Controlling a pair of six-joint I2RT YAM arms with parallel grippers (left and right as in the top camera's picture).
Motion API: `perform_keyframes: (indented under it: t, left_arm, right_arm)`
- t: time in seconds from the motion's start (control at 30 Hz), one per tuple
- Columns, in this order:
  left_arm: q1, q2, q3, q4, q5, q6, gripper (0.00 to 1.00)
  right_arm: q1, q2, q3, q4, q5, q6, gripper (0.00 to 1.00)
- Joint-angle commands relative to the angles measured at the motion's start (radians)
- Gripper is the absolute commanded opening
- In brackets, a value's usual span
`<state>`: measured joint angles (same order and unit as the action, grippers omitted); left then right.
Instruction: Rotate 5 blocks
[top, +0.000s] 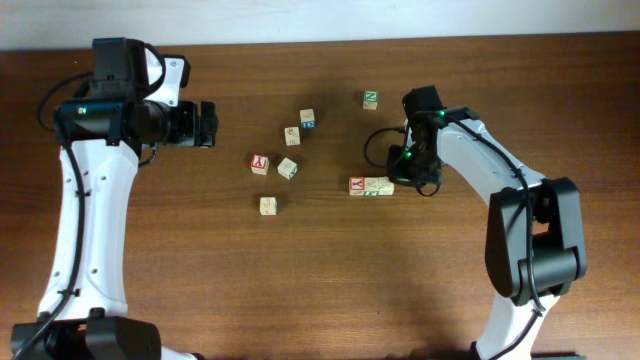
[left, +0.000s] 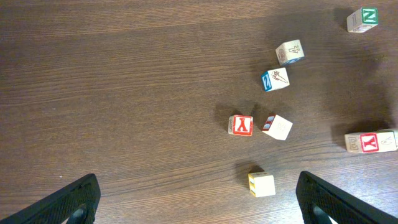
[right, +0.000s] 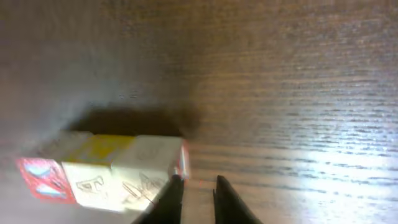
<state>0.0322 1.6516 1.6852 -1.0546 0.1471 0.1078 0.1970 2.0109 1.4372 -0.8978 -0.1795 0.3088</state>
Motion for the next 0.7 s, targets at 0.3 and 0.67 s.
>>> perform_keyframes:
  t: [0.3, 0.67]
  left_arm:
    - [0.003, 0.006, 0.020, 0.001, 0.014, -0.010, 0.99]
    - [0.003, 0.006, 0.020, 0.002, 0.014, -0.010, 0.99]
  right_arm:
    - [0.269, 0.044, 0.401, 0.009, 0.031, 0.105, 0.49]
    - [0.410, 0.236, 0.401, 0.259, 0.105, 0.494, 0.67]
